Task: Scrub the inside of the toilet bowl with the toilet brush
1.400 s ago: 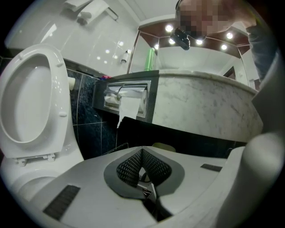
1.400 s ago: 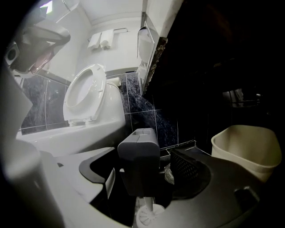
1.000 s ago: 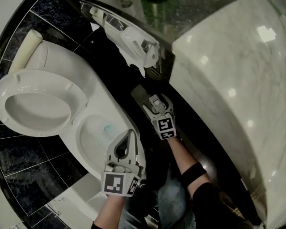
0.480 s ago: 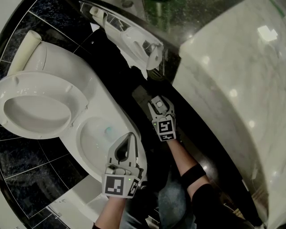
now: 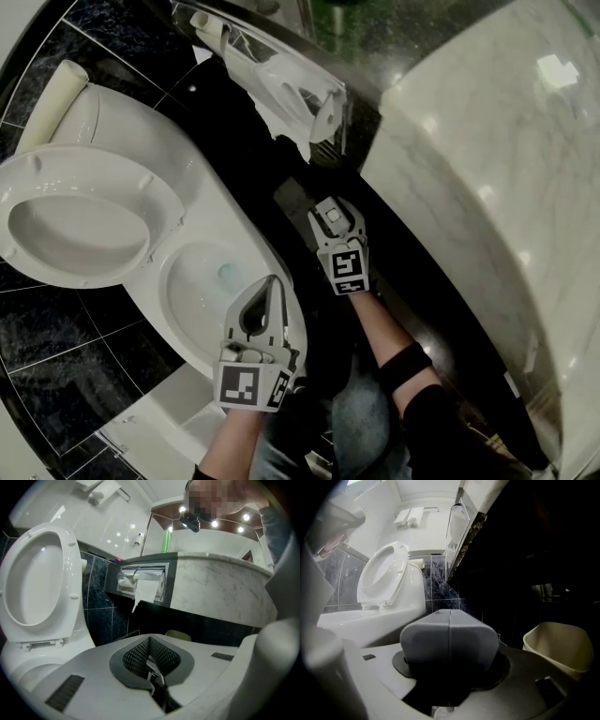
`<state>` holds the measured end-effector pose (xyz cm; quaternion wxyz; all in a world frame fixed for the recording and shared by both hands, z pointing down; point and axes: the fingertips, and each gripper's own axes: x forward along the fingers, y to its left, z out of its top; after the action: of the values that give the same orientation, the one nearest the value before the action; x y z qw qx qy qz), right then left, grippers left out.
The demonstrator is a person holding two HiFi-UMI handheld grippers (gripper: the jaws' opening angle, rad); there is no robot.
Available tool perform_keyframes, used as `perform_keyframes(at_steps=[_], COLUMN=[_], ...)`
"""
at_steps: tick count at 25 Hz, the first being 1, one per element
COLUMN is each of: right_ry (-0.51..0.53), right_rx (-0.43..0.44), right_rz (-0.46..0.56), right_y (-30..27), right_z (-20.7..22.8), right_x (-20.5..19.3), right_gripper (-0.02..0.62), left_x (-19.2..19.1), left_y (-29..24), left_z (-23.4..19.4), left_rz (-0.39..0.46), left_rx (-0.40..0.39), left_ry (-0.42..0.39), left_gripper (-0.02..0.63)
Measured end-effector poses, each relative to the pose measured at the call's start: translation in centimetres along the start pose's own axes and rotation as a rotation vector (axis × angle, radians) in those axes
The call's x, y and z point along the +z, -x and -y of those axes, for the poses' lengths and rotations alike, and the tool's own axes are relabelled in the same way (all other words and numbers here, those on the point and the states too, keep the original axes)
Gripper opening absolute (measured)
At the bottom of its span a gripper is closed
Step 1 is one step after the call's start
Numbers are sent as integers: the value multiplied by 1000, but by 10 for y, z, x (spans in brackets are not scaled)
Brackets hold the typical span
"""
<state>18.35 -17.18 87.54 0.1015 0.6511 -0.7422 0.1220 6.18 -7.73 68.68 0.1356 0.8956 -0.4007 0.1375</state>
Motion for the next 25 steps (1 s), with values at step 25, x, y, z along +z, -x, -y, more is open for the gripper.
perform_keyframes(at_steps=[25], right_ry=[88], right_rx=[134], right_rz=[7], right_y=[188], right_z=[-75], right_x=[360], right_gripper=[253], left_x=[227], left_y=[217], left_z=[22], left_rz=[-4], left_rx=[150], left_ry=[-60], left_gripper=[0])
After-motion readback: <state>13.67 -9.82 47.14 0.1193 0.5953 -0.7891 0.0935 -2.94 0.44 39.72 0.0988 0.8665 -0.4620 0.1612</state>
